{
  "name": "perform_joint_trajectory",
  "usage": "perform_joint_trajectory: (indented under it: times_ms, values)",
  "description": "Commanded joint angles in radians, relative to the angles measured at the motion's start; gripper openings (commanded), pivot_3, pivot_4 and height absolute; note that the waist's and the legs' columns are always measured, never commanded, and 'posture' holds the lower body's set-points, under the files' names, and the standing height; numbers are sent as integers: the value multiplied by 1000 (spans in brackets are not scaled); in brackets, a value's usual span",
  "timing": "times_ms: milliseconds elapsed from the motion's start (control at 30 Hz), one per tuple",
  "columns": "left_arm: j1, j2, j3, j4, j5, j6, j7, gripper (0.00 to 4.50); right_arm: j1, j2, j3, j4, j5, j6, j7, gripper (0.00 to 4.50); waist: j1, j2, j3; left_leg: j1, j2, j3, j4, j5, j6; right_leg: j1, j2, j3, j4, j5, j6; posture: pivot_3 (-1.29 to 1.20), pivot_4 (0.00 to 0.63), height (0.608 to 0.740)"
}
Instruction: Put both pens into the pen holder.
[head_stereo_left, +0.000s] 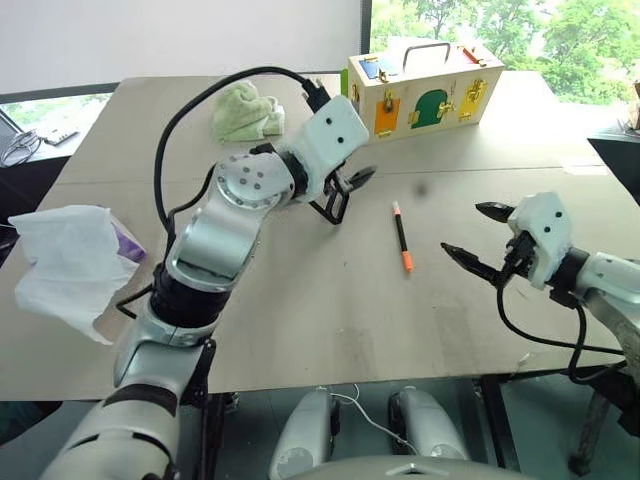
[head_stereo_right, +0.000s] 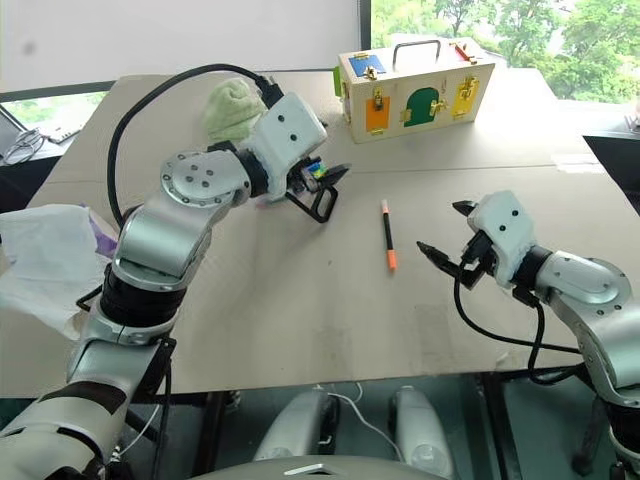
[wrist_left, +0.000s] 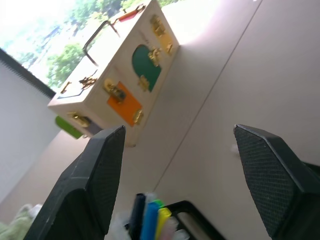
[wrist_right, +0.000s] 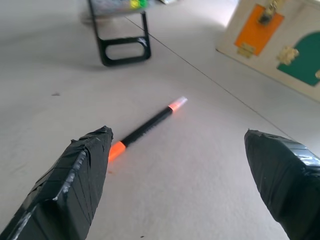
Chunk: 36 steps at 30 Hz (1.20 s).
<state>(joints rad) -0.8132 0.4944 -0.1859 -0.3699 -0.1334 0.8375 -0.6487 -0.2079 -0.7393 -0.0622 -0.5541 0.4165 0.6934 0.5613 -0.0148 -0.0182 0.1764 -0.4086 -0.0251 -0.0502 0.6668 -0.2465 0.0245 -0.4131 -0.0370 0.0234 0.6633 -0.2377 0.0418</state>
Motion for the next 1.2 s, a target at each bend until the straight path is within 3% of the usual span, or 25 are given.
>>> perform_joint_trajectory:
  times_ms: [33, 200, 333, 433, 467, 567, 633, 767, 967, 1200]
  values:
    - [62, -11, 159, -108, -167, 89, -50, 3668, -41, 27, 70, 23, -50, 51, -47, 4500, 0, 0, 0, 0, 0, 0, 1, 0, 0, 0, 0, 0, 0, 0, 0, 0, 150, 740]
    - [271, 70, 298, -213, -334, 158, -125, 3668, -121, 143, 150, 70, -62, 150, -112, 4500, -3, 1, 0, 0, 1, 0, 1, 0, 0, 0, 0, 0, 1, 0, 0, 0, 150, 740]
    - [329, 84, 308, -249, -384, 223, -71, 3668, -139, 177, 171, 74, -74, 187, -127, 4500, 11, 1, 0, -2, -1, -5, 3, 0, 0, 0, 0, -2, 1, 0, 0, 0, 150, 740]
    - [298, 2, 260, -254, -386, 307, 48, 3668, -118, 166, 149, 44, -53, 159, -87, 4500, 30, 0, 0, -4, -4, -9, 4, 0, 0, 1, -1, -4, 0, 0, 0, 0, 150, 740]
    - [235, -79, 278, -231, -384, 447, 121, 3668, -96, 141, 128, 19, -40, 140, -55, 4500, 32, 0, 0, -5, -5, -9, 4, 0, 0, 1, -2, -5, 0, 1, 1, 0, 150, 740]
    - [19, -171, 222, -78, -418, 717, 144, 3668, 3, 54, 14, -48, 4, 88, 39, 4500, 54, -2, 1, -7, -6, -13, 7, -1, 3, 2, -1, -10, -1, 1, 2, 0, 150, 740]
    - [-77, -207, 195, 56, -422, 767, 153, 3668, 61, 21, -67, -77, 42, 64, 85, 4500, 52, -1, 0, -7, -7, -13, 7, -2, 4, 3, -1, -12, 0, 1, 3, 0, 150, 740]
    - [-217, -337, 146, 336, -292, 757, 294, 3668, 177, -29, -188, -135, 77, 35, 135, 4500, 23, 0, 0, -4, -6, -10, 6, -2, 4, 3, 1, -9, 0, 2, 3, 0, 150, 740]
    - [-390, -590, 195, 802, -108, 575, 560, 3668, 272, -14, -254, -208, 66, 27, 76, 4500, 15, 0, 0, -4, -5, -9, 5, -2, 4, 2, 0, -7, 0, 2, 3, 0, 150, 740]
    - [-590, -723, 288, 1329, -44, 268, 762, 3668, 369, 0, -323, -262, 71, 7, 61, 4500, 22, 0, 0, -5, -5, -8, 5, -2, 4, 1, -1, -7, 0, 2, 3, 0, 150, 740]
